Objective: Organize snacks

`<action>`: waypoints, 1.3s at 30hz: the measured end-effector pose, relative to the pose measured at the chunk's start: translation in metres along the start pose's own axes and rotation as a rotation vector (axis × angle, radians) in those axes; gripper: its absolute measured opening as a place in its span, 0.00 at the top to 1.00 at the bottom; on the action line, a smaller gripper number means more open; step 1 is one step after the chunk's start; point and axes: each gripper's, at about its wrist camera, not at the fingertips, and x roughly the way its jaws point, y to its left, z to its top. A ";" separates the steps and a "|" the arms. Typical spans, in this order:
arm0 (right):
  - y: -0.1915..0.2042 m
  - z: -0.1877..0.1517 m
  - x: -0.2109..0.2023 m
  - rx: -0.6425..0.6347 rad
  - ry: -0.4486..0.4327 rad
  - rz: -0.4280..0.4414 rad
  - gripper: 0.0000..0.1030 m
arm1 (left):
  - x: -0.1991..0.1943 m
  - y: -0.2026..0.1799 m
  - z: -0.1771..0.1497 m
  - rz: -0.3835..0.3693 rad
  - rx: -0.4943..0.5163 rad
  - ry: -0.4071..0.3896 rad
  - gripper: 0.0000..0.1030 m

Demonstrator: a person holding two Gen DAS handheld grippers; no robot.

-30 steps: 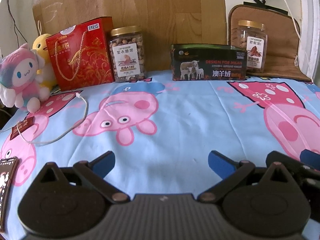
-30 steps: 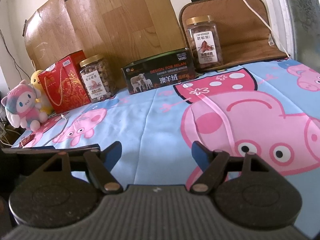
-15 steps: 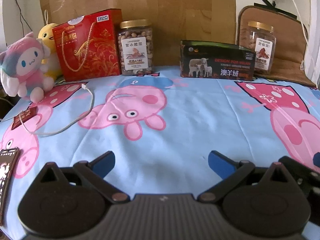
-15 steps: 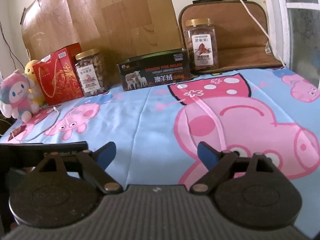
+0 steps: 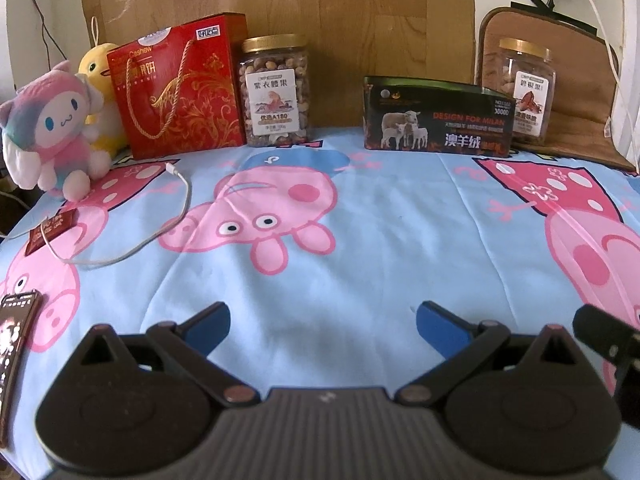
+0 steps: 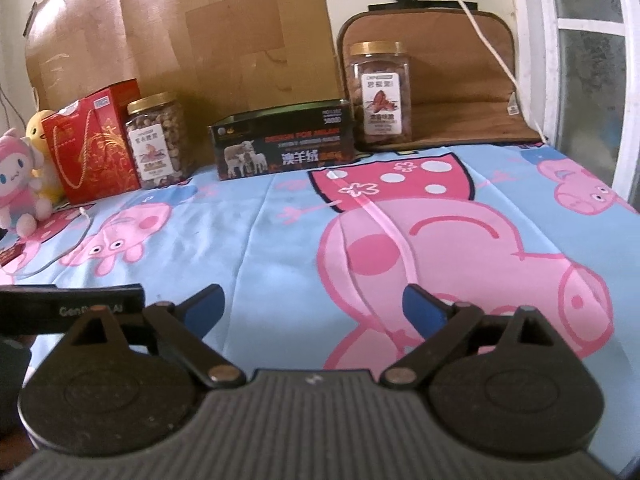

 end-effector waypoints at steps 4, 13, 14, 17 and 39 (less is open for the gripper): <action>0.001 0.001 -0.001 -0.003 -0.014 -0.036 0.05 | 0.000 0.001 0.000 -0.001 -0.001 0.003 0.00; -0.003 0.002 -0.001 0.018 -0.017 -0.090 0.04 | -0.001 0.002 -0.001 0.000 -0.001 0.001 0.00; -0.004 0.003 -0.001 0.022 -0.016 -0.096 0.04 | -0.001 0.001 -0.001 0.001 -0.001 0.001 0.00; -0.005 0.003 -0.001 0.029 -0.019 -0.116 0.04 | -0.002 0.001 -0.001 0.002 0.000 0.000 0.00; -0.060 0.025 -0.012 0.115 -0.124 -0.312 0.03 | -0.008 -0.005 -0.003 -0.006 0.023 -0.014 0.00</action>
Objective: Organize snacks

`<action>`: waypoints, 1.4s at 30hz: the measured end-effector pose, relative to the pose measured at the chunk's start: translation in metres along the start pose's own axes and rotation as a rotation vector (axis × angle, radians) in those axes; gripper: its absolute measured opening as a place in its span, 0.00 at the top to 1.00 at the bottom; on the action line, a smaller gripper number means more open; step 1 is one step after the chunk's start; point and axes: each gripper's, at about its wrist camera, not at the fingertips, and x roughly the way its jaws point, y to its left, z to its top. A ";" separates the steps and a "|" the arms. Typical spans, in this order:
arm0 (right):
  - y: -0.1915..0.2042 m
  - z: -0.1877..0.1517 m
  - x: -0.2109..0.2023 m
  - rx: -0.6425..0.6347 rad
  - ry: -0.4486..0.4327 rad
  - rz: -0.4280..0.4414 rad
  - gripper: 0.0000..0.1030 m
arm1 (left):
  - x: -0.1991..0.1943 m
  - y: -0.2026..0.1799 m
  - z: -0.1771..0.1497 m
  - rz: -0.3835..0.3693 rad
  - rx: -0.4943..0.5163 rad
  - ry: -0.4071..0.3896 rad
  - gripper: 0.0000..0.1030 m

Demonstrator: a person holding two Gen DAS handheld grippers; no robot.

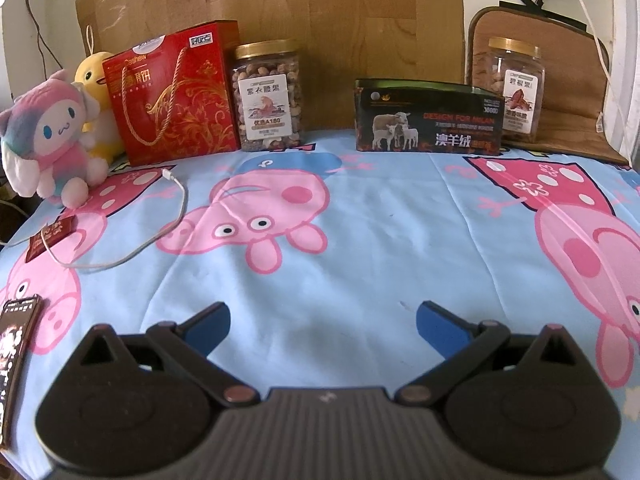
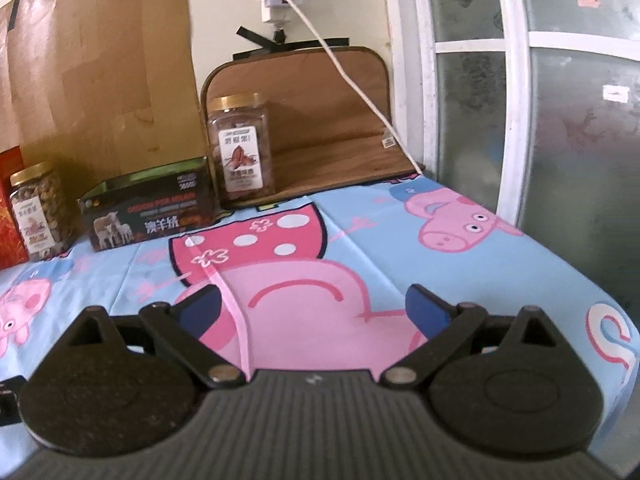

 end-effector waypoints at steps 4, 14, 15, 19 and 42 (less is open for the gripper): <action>-0.002 0.001 0.000 0.003 -0.002 -0.003 0.03 | -0.001 -0.001 0.000 -0.001 0.004 -0.001 0.00; -0.002 0.000 0.000 0.001 -0.004 -0.005 0.03 | -0.003 -0.003 -0.001 0.000 0.010 -0.006 0.00; -0.002 0.001 0.000 0.002 -0.004 -0.004 0.03 | -0.003 -0.003 -0.001 0.001 0.014 -0.010 0.00; 0.000 0.000 -0.002 0.005 0.000 0.017 0.03 | -0.006 -0.007 -0.002 0.013 0.034 -0.027 0.00; 0.046 -0.012 -0.021 -0.092 0.040 0.214 0.02 | -0.015 -0.002 -0.001 -0.001 0.021 -0.049 0.00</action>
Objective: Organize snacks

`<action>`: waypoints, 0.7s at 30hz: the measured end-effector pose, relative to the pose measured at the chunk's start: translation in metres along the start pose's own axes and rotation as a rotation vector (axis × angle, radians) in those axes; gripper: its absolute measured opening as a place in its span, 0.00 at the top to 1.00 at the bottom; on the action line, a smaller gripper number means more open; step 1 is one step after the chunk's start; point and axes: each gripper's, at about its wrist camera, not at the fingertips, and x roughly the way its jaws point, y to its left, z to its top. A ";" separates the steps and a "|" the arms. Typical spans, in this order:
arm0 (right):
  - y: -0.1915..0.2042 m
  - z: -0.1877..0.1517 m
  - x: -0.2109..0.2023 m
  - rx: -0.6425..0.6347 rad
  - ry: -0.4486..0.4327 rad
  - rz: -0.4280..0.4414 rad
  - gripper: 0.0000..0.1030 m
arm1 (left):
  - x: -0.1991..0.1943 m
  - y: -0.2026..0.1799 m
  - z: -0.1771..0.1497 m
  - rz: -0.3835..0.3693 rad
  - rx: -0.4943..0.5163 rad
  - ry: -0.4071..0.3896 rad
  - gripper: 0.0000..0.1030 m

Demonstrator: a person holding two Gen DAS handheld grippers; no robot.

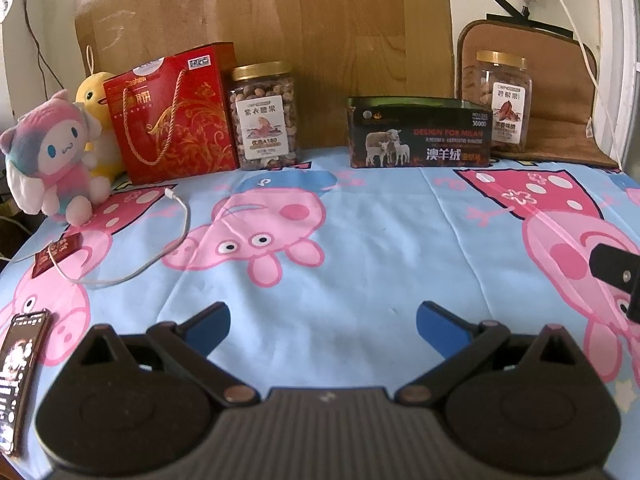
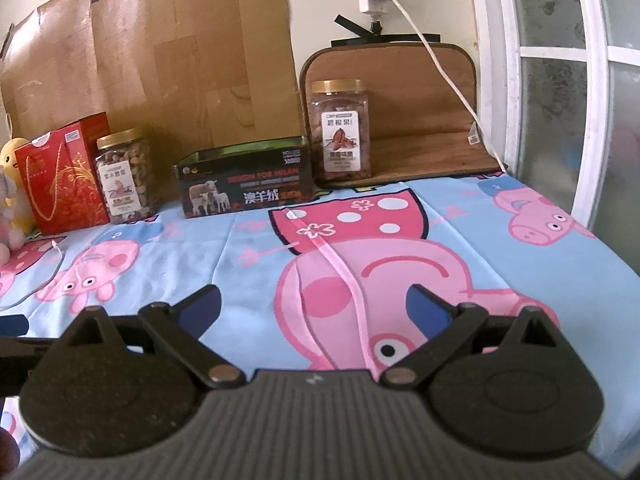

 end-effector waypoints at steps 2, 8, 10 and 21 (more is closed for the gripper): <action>0.001 0.000 0.000 -0.001 0.001 0.004 0.02 | 0.000 0.000 0.000 0.008 0.004 -0.001 0.00; 0.004 0.000 -0.001 -0.004 0.003 0.019 0.02 | -0.001 -0.002 0.000 0.015 0.013 -0.004 0.00; 0.005 0.001 -0.002 -0.005 0.003 0.024 0.02 | -0.002 -0.002 0.001 0.017 0.011 -0.006 0.00; 0.010 0.002 -0.007 -0.015 -0.002 0.065 0.02 | -0.002 -0.002 0.002 0.046 0.002 -0.007 0.00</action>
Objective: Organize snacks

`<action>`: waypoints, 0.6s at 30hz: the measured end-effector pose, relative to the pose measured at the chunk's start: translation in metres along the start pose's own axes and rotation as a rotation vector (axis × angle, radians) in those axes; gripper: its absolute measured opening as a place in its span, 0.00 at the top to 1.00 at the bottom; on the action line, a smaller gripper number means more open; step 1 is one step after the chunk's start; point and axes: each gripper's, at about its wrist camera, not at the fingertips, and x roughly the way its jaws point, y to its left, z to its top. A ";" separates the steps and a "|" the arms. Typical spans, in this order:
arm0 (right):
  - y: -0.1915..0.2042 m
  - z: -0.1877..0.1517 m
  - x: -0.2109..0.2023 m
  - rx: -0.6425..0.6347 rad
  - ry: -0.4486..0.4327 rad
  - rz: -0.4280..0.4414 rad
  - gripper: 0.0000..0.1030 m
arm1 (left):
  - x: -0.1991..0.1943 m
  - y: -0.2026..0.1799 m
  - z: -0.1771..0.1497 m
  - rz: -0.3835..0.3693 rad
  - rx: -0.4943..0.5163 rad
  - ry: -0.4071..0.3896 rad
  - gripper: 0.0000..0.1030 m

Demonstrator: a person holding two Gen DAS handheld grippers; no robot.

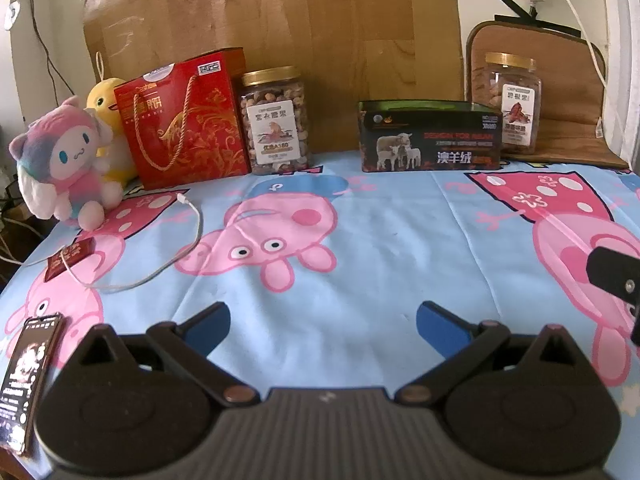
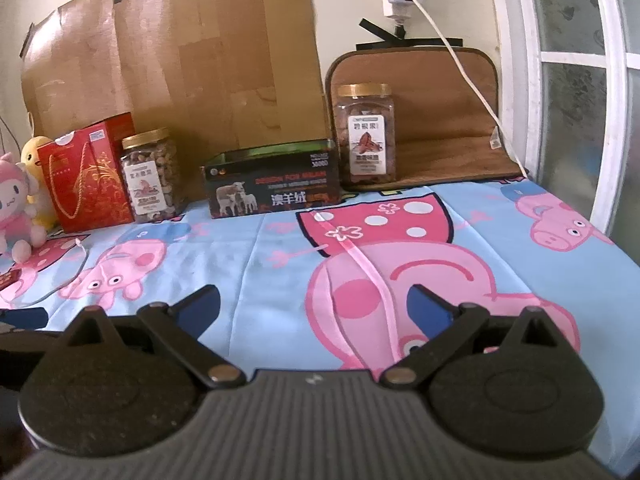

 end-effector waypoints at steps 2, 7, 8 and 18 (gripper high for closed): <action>0.001 0.000 -0.001 -0.001 -0.002 0.005 0.01 | 0.000 0.001 0.000 0.004 -0.005 0.002 0.00; 0.002 0.000 -0.002 -0.005 -0.004 0.014 0.01 | 0.001 0.003 0.000 0.018 -0.015 0.004 0.00; 0.003 0.000 -0.002 -0.005 -0.004 0.015 0.01 | 0.001 0.004 0.000 0.021 -0.016 0.004 0.00; 0.003 -0.001 -0.003 0.000 -0.002 0.017 0.01 | 0.003 0.005 -0.001 0.054 -0.019 0.003 0.00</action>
